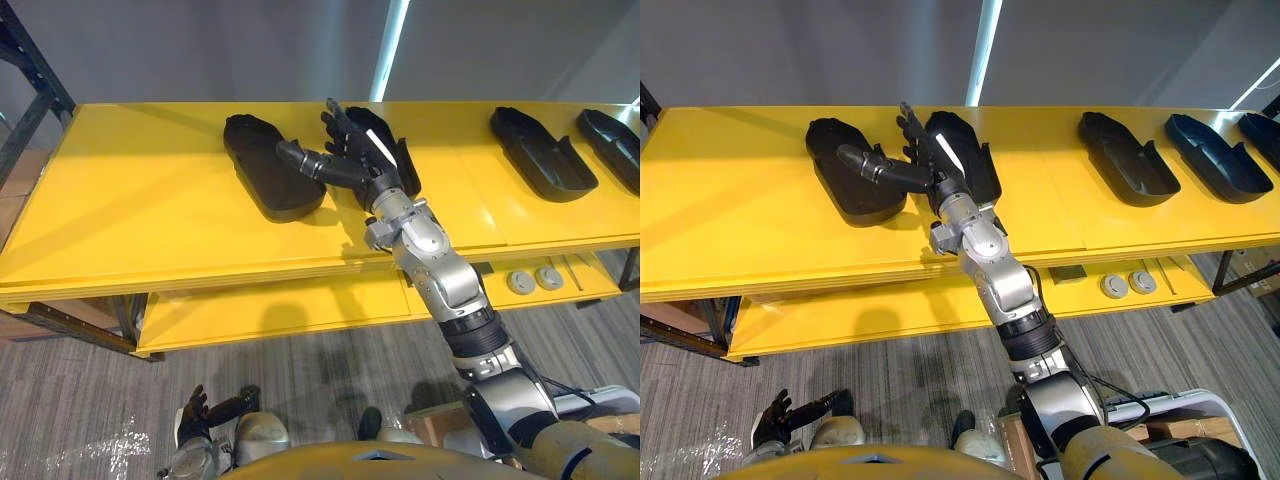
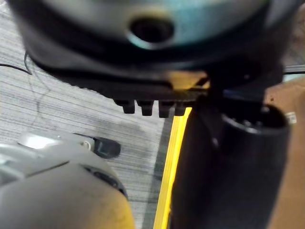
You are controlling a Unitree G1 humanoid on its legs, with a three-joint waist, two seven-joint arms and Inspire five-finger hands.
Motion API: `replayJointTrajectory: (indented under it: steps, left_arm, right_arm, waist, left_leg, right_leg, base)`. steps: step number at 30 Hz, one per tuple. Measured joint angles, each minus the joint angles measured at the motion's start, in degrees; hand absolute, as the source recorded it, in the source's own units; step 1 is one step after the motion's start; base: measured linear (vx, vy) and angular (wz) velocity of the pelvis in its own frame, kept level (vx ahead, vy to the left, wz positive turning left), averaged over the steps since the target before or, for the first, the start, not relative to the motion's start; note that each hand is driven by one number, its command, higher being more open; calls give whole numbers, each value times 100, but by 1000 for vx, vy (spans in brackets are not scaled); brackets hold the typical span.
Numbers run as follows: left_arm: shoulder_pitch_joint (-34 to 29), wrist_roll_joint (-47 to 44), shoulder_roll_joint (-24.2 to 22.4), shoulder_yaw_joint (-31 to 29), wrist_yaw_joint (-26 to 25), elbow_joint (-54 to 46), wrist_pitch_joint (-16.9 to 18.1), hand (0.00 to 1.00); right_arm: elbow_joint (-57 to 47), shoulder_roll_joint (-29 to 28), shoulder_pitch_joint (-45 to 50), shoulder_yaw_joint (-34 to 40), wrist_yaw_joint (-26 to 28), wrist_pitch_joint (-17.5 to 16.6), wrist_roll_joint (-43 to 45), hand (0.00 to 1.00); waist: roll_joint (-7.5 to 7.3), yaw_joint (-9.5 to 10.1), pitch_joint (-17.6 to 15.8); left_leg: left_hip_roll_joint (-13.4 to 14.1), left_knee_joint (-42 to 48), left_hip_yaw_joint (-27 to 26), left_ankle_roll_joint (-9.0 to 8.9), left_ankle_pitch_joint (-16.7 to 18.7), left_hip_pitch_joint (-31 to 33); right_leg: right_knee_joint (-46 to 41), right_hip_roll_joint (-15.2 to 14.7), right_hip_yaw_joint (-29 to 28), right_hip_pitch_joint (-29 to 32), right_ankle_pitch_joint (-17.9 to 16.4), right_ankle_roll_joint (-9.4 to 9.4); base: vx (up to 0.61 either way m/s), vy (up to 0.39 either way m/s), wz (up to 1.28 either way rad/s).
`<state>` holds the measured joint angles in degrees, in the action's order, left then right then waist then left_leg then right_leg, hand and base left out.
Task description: Walk over and take three plastic housings, then place them on the shelf
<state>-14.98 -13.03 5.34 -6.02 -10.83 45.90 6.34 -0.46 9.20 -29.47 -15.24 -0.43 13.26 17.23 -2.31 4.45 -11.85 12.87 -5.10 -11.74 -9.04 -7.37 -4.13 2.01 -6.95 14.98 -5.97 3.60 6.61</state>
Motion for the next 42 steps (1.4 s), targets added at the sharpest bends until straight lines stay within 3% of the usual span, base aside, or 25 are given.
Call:
replayJointTrajectory:
  steps: [42]
  left_arm:
    - [-111, -54, -4, 2, -23, -1, -12, 100]
  right_arm:
    - [-50, -58, 1062, -303, 554, 16, -13, 100]
  waist:
    - [1, -88, -5]
  left_leg:
    - [-12, 3, 72, 36, 52, 74]
  right_leg:
    - [-105, -16, 17, 95, -89, 13]
  base:
    - [-1, 0, 0]
